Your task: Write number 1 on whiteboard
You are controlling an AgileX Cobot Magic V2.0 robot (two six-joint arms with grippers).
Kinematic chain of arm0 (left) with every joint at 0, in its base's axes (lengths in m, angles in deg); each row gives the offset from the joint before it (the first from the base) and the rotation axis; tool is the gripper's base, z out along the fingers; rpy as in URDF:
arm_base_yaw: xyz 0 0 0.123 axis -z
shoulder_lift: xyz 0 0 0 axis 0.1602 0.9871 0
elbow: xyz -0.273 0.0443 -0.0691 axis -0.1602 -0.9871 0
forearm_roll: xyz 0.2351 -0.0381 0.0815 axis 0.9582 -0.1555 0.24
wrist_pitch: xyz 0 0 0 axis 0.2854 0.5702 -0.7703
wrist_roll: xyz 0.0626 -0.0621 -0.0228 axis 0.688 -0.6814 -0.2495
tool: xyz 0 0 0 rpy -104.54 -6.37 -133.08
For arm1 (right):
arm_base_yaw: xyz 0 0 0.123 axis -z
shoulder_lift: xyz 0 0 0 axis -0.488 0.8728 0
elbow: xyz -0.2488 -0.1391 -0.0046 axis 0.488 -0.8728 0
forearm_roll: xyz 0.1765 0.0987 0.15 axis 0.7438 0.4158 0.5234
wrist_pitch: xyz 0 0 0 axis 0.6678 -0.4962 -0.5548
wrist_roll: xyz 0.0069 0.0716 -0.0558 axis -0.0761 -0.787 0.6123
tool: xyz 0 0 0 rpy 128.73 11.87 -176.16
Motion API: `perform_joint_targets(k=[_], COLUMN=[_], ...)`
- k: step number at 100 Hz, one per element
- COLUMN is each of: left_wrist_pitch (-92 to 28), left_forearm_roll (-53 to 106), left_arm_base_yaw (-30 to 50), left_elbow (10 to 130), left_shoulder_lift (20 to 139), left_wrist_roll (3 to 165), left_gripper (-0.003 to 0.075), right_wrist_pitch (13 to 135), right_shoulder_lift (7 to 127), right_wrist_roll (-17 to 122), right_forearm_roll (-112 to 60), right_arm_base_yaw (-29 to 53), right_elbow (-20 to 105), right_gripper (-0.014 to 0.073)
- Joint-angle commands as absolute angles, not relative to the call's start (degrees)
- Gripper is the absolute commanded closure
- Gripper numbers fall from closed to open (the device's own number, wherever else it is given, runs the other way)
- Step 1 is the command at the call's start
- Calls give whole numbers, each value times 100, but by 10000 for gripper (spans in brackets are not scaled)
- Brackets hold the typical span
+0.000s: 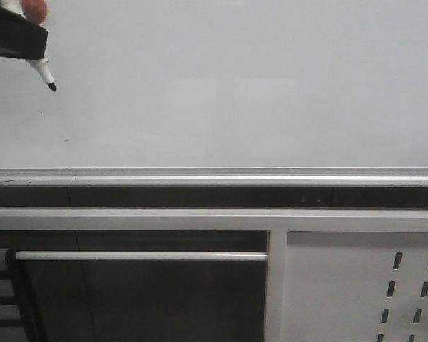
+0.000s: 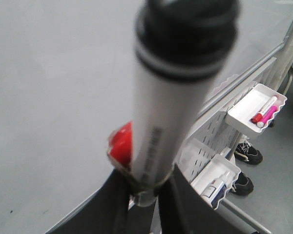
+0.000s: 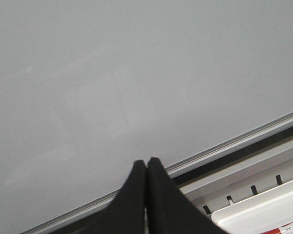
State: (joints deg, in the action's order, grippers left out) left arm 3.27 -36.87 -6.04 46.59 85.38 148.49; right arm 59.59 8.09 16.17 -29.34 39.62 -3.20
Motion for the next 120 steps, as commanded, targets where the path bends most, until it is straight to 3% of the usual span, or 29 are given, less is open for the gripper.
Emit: perform_joint_targets(k=[1, 61, 120], left_wrist_pitch=[634, 1186, 1670], left_forearm_roll=[-4001, -3458, -3353], left_arm_base_yaw=[-579, -579, -330], left_elbow=[4733, 4682, 4247], left_shoulder_lift=[8209, 7853, 8846], left_wrist_roll=[14738, 14659, 14873], left_gripper=[738, 738, 738], right_wrist_pitch=[6323, 5622, 4632], right_shoulder_lift=[761, 826, 2344], right_wrist_roll=[1815, 4997, 8706], right_forearm_roll=[-2854, -18, 3369], right_arm_base_yaw=[3992, 3992, 3992], right_elbow=[-105, -3, -3], right_gripper=[665, 665, 665])
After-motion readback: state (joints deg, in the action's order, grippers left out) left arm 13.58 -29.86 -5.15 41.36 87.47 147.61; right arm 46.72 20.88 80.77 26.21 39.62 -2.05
